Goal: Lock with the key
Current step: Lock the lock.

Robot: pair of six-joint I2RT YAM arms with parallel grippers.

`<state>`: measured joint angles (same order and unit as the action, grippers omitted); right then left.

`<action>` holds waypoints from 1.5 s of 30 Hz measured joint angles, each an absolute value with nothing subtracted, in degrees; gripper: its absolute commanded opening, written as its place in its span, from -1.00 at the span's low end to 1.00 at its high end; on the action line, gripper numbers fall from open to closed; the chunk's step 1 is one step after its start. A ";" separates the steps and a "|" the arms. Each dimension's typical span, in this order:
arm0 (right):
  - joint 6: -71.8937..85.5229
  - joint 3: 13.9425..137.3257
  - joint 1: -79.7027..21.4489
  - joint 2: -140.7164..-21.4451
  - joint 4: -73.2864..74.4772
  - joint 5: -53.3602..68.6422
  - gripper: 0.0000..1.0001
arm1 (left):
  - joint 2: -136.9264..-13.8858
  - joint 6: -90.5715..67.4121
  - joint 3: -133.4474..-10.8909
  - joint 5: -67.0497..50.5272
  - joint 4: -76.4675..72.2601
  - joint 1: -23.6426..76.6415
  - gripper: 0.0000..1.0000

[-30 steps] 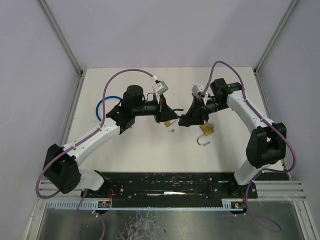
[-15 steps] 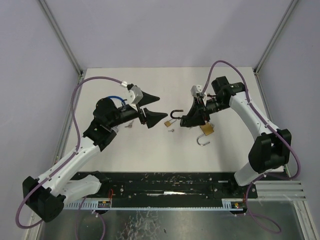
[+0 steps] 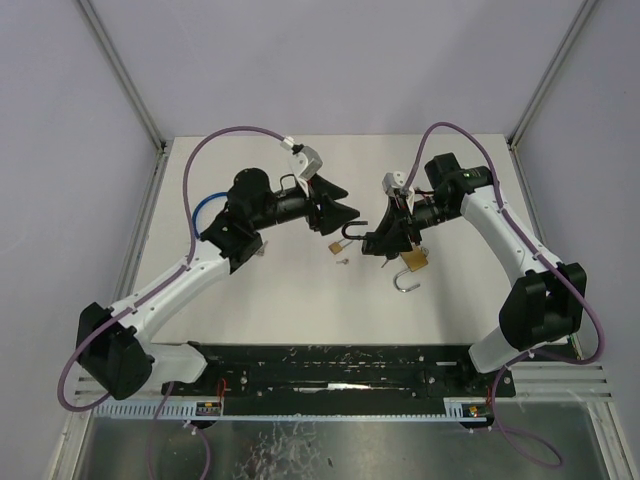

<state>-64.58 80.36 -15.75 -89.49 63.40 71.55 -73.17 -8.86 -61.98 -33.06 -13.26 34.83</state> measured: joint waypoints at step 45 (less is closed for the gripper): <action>-64.18 79.75 -15.77 -89.49 62.43 69.87 -1.00 | -83.00 -23.86 -65.10 -42.92 -2.07 29.19 -0.02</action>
